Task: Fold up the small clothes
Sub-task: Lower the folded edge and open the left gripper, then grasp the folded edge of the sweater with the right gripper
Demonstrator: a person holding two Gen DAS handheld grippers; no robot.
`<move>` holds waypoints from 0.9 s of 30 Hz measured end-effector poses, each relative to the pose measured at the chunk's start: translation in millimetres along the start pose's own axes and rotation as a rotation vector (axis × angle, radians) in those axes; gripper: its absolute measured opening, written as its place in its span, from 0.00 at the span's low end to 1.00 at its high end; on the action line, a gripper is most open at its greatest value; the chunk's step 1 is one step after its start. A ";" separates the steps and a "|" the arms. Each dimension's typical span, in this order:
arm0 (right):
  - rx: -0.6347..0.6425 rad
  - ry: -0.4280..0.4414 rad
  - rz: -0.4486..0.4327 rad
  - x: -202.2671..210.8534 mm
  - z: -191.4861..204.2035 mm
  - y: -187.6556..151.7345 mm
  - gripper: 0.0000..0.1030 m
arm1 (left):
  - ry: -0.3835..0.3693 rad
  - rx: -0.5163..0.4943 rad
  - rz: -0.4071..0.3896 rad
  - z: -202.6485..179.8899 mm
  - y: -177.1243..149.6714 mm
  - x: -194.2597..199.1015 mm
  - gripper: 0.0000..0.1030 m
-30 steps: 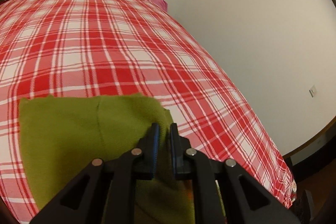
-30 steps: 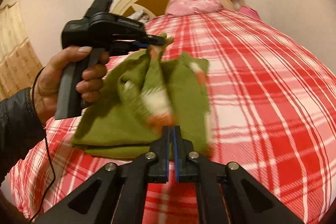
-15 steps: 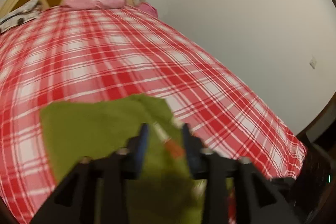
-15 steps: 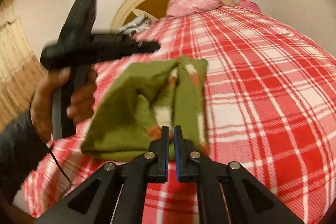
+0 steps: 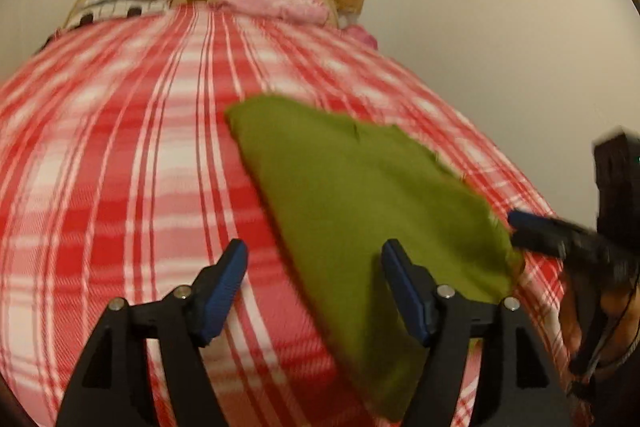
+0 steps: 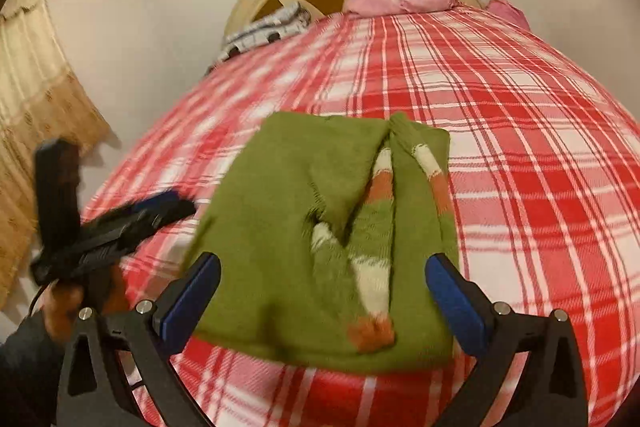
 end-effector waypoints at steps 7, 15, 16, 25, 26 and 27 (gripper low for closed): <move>0.019 0.029 0.107 -39.8 8.4 7.1 0.55 | -0.007 0.012 -0.007 -0.4 -8.0 -6.7 0.72; 0.018 -0.040 0.027 -26.5 3.2 12.6 0.15 | -0.042 -0.015 0.019 -10.1 -16.3 -5.9 0.73; 0.014 -0.043 0.020 -23.0 1.3 14.7 0.14 | -0.048 -0.021 0.029 -13.8 -18.3 -7.4 0.76; -0.053 -0.024 0.058 -33.1 -26.5 -0.6 0.26 | -0.047 -0.080 0.072 -27.0 -33.1 -16.6 0.86; -0.061 -0.033 0.052 -31.1 -28.2 0.7 0.34 | -0.050 -0.079 0.081 -26.6 -34.0 -18.2 0.86; -0.068 -0.018 0.059 -28.6 -27.2 0.4 0.48 | -0.053 -0.076 0.087 -26.5 -34.1 -20.3 0.86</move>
Point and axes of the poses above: each gripper's, at about its wrist camera, not at the fingertips, and x roughly against the way its jaws point, z to its left, y to its top, the point moved 10 cm from there along -x, roughly the way its jaws point, and after that the axes turned 8 degrees about -y, right-handed, at the moved point
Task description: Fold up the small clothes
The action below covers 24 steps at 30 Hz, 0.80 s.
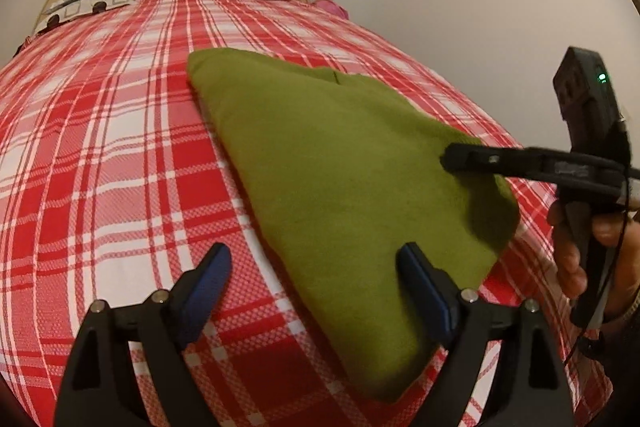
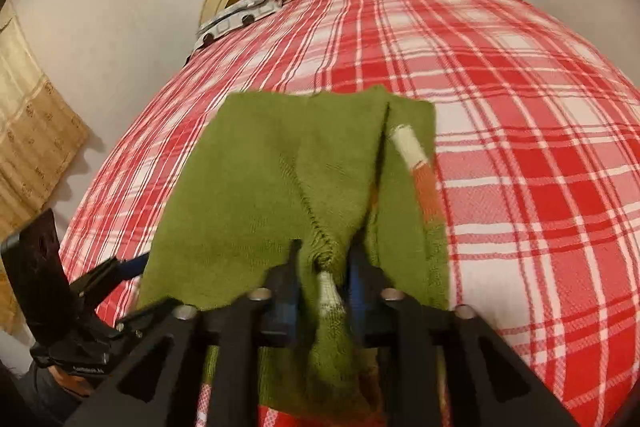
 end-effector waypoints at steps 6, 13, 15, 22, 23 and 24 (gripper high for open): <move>0.042 -0.026 0.013 6.0 -2.2 -3.9 0.53 | -0.024 0.025 0.002 0.9 -0.6 -2.1 0.86; -0.061 0.111 0.082 -17.5 0.7 4.6 0.53 | -0.042 0.054 0.001 3.1 -2.3 -1.2 0.86; -0.057 0.138 0.078 -20.2 5.2 5.6 0.53 | -0.048 0.065 0.004 4.0 -3.2 -2.0 0.86; 0.117 0.060 0.041 -8.6 29.6 -7.6 0.53 | -0.052 0.073 0.004 4.8 -3.1 -2.5 0.86; 0.130 0.071 0.041 -6.5 32.1 -10.1 0.53 | -0.052 0.072 0.004 5.1 -3.1 -2.3 0.86; 0.131 0.075 0.046 -6.1 33.4 -11.3 0.53 | -0.046 0.068 0.005 5.6 -2.8 -2.5 0.86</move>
Point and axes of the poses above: each gripper's, at about its wrist camera, not at the fingertips, and x roughly against the way its jaws point, z to its left, y to its top, the point moved 10 cm from there along -x, roughly the way its jaws point, and after that the axes turned 8 degrees about -y, right-handed, at the moved point
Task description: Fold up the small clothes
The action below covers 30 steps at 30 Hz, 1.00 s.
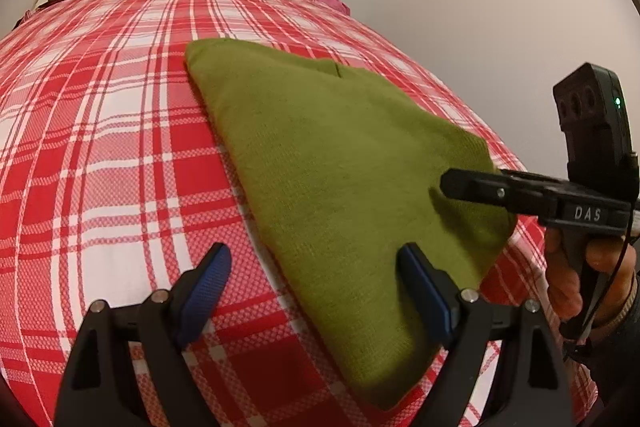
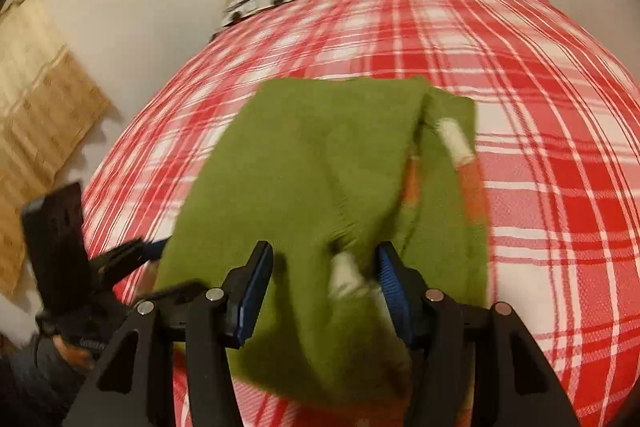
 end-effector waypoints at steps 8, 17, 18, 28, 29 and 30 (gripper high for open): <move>-0.108 0.007 -0.004 3.9 -24.2 8.8 0.12 | -0.024 -0.003 -0.015 -3.4 0.6 3.5 0.90; -0.095 -0.128 0.101 6.1 -55.2 -12.3 0.12 | 0.033 -0.064 0.049 -11.5 -7.2 -6.9 1.00; -0.103 -0.124 0.098 4.3 -58.7 -15.6 0.13 | 0.043 -0.075 0.049 -13.0 -7.5 -7.0 1.00; -0.026 -0.128 -0.195 67.6 -14.8 41.2 0.51 | 0.041 -0.074 0.048 -11.8 -6.4 -7.6 1.00; -0.010 -0.070 -0.171 59.6 -2.3 43.5 0.51 | 0.040 -0.073 0.047 -11.6 -5.4 -8.5 1.00; 0.001 -0.019 -0.137 49.6 7.1 42.4 0.52 | 0.038 -0.070 0.045 -11.4 -5.6 -7.8 1.00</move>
Point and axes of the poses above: each gripper's, at about its wrist camera, not at the fingertips, and x roughly against the way its jaws point, z to its left, y to its top, the point moved 10 cm from there along -x, roughly the way its jaws point, and after that the axes turned 8 degrees about -y, right-handed, at the moved point
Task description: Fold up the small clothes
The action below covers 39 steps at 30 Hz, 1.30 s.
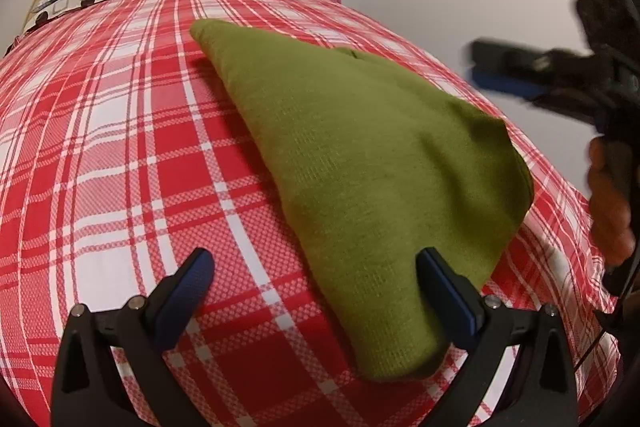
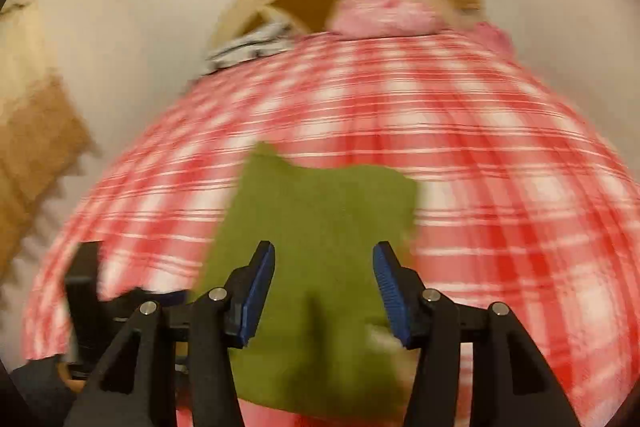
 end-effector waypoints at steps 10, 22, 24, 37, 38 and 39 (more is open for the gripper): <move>-0.128 -0.038 -0.023 -17.6 -55.8 11.9 0.51 | 0.002 -0.006 0.010 -1.3 -0.8 -3.0 1.00; -0.132 -0.227 0.140 -91.2 -108.6 27.4 0.06 | 0.004 -0.007 0.010 -0.8 -1.2 -3.5 1.00; -0.205 -0.246 0.149 -92.8 -128.3 26.0 0.05 | 0.007 -0.008 0.014 -1.1 -1.1 -4.7 1.00; -0.260 -0.011 0.160 -80.4 -115.4 22.4 0.76 | 0.026 -0.008 0.028 0.9 -0.5 -10.8 1.00; -0.250 -0.004 0.163 -80.6 -115.1 20.9 0.76 | 0.029 -0.009 0.030 0.9 -0.5 -11.5 1.00; -0.244 0.004 0.166 -80.2 -113.4 18.4 0.76 | 0.032 -0.010 0.033 1.0 -0.4 -12.2 1.00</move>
Point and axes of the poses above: each gripper's, at about its wrist camera, not at the fingertips, and x roughly against the way its jaws point, z to its left, y to its top, the point moved 10 cm from there along -x, roughly the way its jaws point, and after that the axes turned 8 degrees about -y, right-handed, at the moved point
